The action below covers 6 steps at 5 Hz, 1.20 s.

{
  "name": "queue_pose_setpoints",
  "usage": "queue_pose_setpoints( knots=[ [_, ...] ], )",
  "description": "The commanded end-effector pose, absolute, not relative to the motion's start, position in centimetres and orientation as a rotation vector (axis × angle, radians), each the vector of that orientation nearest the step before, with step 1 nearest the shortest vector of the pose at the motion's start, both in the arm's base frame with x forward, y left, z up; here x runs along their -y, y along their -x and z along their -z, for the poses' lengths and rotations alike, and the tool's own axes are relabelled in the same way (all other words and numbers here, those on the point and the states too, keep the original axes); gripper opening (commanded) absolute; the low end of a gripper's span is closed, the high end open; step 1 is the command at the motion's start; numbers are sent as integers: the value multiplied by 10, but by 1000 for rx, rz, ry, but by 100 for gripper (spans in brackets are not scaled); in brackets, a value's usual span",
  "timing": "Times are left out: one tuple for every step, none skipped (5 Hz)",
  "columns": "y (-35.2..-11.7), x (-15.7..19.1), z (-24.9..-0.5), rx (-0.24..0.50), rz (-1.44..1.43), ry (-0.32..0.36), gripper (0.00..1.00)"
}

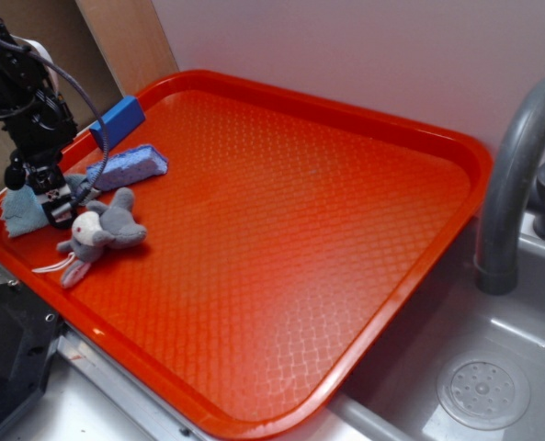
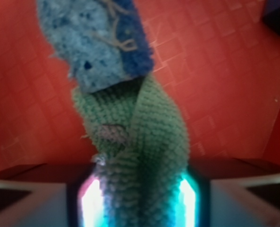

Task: Grab the blue cloth.

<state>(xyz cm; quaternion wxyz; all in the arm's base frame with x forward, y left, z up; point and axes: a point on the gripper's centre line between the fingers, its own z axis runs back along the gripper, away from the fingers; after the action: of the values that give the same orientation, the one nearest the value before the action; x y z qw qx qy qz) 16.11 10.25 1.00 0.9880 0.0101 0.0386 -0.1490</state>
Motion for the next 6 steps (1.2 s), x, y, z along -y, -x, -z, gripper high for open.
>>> queue_pose_setpoints(
  knots=[
    [-159, -103, -18, -51, 287, 9, 0],
    [-158, -107, -47, 25, 219, 50, 0],
    [-160, -90, -85, 43, 188, -15, 0],
    [-170, -60, -133, 25, 129, -85, 0],
    [-189, -15, -182, -6, 66, -129, 0],
    [-207, 23, -207, 9, 101, -142, 0]
  ],
)
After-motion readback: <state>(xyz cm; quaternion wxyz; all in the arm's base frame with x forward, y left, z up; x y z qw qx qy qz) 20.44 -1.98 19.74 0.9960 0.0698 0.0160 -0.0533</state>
